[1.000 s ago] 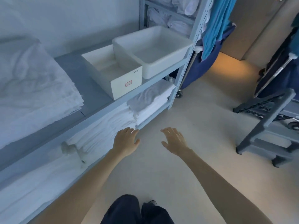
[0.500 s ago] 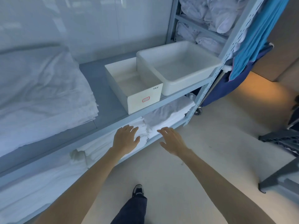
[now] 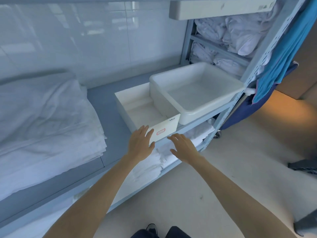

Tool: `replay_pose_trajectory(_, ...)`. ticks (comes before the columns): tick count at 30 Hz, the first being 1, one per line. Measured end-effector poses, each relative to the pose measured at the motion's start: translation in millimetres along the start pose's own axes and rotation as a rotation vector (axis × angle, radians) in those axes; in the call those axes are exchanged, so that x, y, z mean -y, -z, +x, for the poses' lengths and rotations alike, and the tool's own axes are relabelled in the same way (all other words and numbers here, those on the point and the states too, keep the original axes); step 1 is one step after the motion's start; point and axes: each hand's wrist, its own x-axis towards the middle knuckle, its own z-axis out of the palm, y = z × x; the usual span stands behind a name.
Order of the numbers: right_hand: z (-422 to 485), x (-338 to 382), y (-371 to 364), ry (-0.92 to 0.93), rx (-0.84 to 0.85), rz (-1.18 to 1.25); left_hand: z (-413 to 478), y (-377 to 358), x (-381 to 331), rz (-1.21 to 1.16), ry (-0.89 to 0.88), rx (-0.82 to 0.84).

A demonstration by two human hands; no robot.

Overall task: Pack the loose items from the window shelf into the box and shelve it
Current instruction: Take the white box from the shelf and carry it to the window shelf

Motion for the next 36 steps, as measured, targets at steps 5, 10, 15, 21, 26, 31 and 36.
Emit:
replay_pose_trajectory(5,28,-10,9,0.053,-0.008,-0.017,19,-8,10,0.03,0.057,0.029)
replay_pose_trajectory(10,56,-22,15,0.16,-0.061,-0.034,22,-13,20,0.083,0.078,-0.031)
replay_pose_trajectory(15,88,-17,21,0.264,-0.136,-0.01,8,-13,35,0.102,0.088,-0.128)
replay_pose_trajectory(21,122,-5,16,0.288,-0.104,-0.02,-25,-13,45,0.145,0.056,-0.254)
replay_pose_trajectory(26,151,-2,19,0.115,0.009,-0.019,-6,-6,55,0.096,0.1,-0.344)
replay_pose_trajectory(31,178,-12,25,0.0,0.121,0.115,51,15,63,0.009,0.452,-0.126)
replay_pose_trajectory(36,198,-19,25,-0.054,0.138,0.229,83,5,72,-0.178,0.655,-0.022)
